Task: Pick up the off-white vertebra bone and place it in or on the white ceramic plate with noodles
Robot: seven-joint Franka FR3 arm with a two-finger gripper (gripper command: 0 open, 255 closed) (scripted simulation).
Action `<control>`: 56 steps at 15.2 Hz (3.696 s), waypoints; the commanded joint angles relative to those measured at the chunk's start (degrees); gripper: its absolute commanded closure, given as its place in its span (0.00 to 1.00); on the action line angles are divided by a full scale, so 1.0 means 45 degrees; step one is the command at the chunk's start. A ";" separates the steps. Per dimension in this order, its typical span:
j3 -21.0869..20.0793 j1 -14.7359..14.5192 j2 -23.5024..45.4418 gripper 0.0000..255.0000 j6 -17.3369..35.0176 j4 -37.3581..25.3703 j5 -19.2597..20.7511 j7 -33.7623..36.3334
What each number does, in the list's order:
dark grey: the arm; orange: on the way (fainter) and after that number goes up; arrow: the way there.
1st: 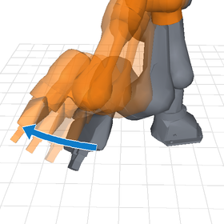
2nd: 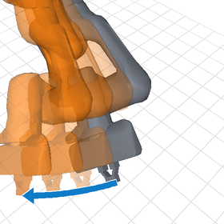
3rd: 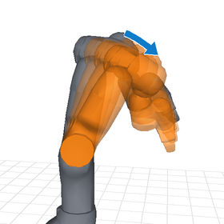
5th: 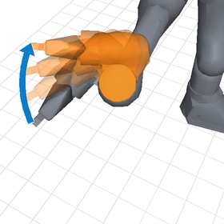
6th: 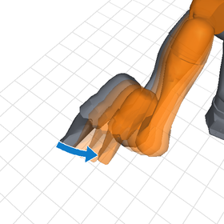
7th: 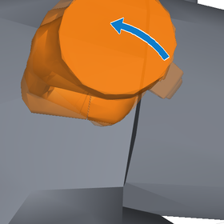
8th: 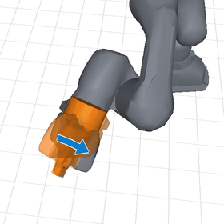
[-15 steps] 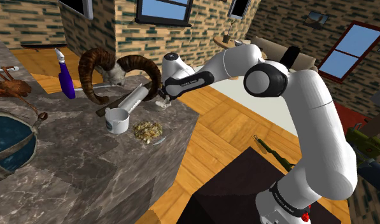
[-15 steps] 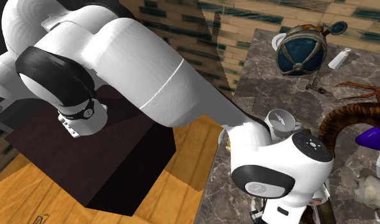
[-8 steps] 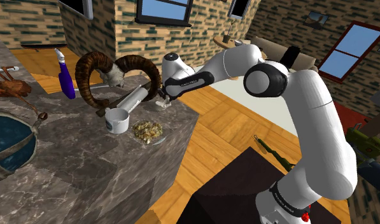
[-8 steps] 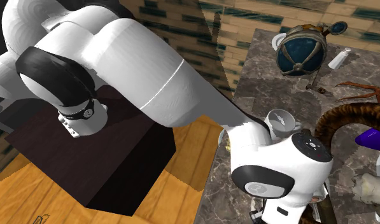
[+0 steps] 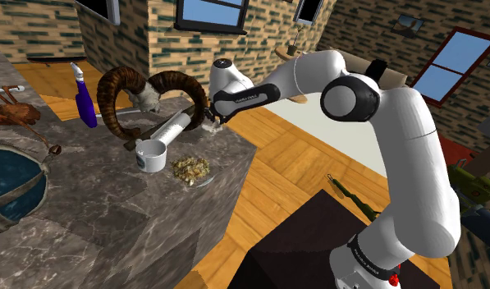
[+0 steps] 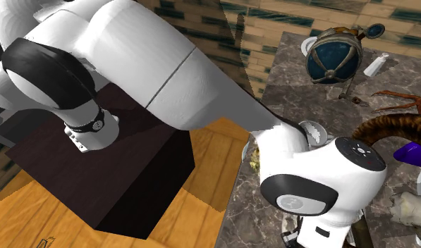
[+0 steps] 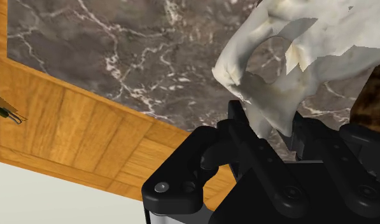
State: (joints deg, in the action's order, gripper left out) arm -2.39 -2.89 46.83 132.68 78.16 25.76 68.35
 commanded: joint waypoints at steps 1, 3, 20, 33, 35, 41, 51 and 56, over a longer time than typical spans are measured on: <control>-0.0036 0.0011 -0.0218 1.00 -0.0174 0.0037 -0.0043 -0.0071; -0.0073 0.0026 -0.0410 1.00 -0.0377 0.0018 -0.0094 -0.0159; -0.0417 -0.1677 -0.3639 1.00 -0.0431 0.3992 0.0420 0.2387; -0.0722 -0.3108 -0.4358 1.00 -0.0057 0.5853 0.1008 0.4803; -0.0670 -0.3134 -0.4143 1.00 0.0166 0.5882 0.1118 0.4941; -0.0497 -0.3226 -0.3460 1.00 0.0810 0.5899 0.1448 0.5355; -0.0456 -0.3251 -0.3299 0.00 0.0943 0.5884 0.1519 0.5447; -0.0455 -0.3249 -0.3301 0.00 0.0947 0.5890 0.1520 0.5447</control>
State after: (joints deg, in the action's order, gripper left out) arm -4.44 -17.51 31.97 136.93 104.65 32.60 92.85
